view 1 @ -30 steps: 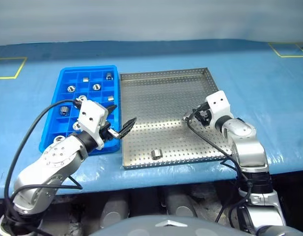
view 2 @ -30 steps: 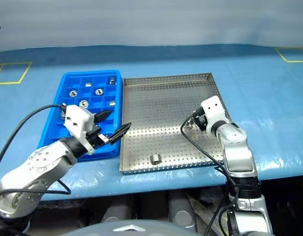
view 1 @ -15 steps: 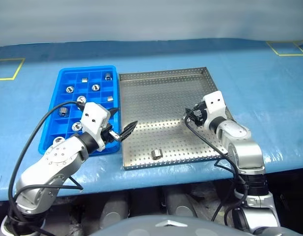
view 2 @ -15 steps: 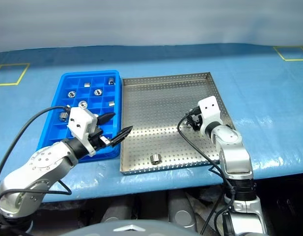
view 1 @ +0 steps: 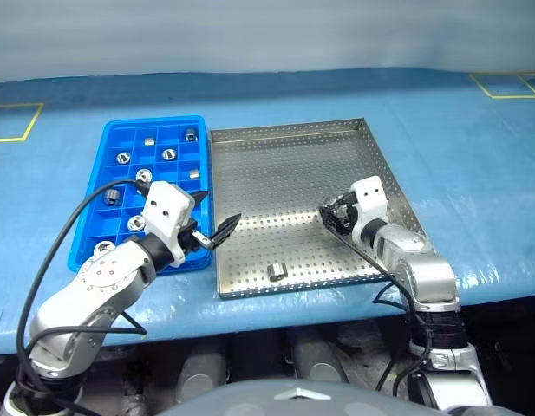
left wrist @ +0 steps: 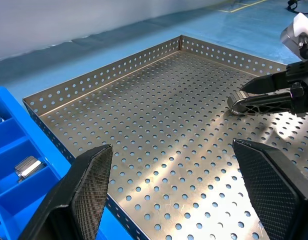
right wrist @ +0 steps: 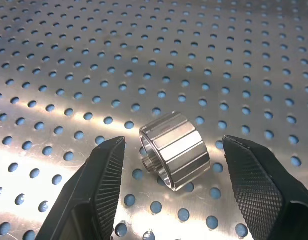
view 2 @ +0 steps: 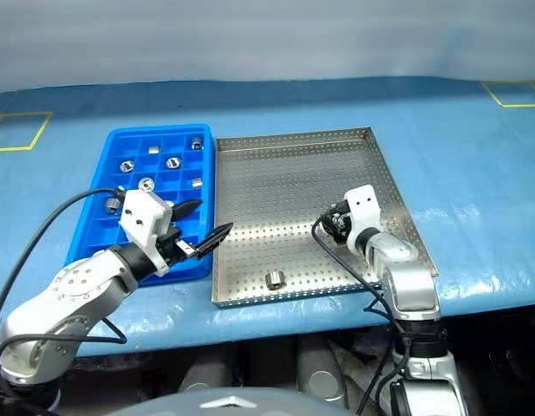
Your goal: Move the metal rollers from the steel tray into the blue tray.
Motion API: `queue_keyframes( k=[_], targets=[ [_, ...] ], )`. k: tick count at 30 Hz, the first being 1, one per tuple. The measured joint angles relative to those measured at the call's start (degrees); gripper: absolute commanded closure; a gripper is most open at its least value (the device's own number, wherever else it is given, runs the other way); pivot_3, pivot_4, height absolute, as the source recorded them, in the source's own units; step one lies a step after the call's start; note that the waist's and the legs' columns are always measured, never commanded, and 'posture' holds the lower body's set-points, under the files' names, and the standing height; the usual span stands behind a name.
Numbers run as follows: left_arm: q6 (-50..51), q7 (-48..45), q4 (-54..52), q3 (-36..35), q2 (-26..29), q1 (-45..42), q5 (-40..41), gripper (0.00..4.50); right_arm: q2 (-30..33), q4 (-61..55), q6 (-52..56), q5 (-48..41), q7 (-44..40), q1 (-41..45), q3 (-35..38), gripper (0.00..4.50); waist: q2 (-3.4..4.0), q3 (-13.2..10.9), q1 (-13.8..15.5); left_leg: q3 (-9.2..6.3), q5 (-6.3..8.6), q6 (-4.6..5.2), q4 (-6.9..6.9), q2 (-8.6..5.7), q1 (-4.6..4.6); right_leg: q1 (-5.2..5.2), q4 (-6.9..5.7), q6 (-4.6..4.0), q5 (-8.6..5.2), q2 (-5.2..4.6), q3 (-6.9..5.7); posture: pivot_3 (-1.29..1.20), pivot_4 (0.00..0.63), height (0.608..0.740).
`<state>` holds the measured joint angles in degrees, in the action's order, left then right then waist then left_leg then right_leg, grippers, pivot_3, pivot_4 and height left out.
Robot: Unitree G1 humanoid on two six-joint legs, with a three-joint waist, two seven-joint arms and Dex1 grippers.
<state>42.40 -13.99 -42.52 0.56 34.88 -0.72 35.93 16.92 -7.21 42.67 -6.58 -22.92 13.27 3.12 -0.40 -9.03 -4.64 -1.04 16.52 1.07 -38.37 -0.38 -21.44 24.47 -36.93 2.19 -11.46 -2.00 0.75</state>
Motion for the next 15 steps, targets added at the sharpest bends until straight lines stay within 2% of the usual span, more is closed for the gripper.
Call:
queue_keyframes(
  k=[3,6,15],
  targets=[
    [0.06,0.01,0.0,-0.06,-0.01,0.01,-0.04,0.31,-0.26,1.99,-0.91,-0.55,0.61,0.4,0.2,2.1,0.0,0.0,-0.01,0.02,0.01,0.01,-0.02,0.0,0.0,0.0,0.0,0.01,0.01,0.0,0.01,-0.13,0.15,0.74],
    [0.09,0.05,0.0,-0.07,-0.03,0.07,-0.28,0.31,-0.42,2.65,-1.37,-0.84,0.91,0.7,0.2,3.05,0.0,0.0,0.02,0.02,0.01,0.02,-0.04,0.0,-0.01,0.0,0.0,0.03,0.02,0.0,0.02,-0.12,0.15,0.74],
    [0.73,0.04,-0.01,-0.59,-0.94,1.15,-1.47,0.31,-0.41,2.52,-2.82,-1.28,1.09,1.21,0.08,3.06,0.0,0.0,0.23,0.04,0.09,0.15,-0.29,0.08,-0.12,0.0,-0.01,0.12,0.07,-0.02,0.03,-0.12,0.15,0.74]
  ],
)
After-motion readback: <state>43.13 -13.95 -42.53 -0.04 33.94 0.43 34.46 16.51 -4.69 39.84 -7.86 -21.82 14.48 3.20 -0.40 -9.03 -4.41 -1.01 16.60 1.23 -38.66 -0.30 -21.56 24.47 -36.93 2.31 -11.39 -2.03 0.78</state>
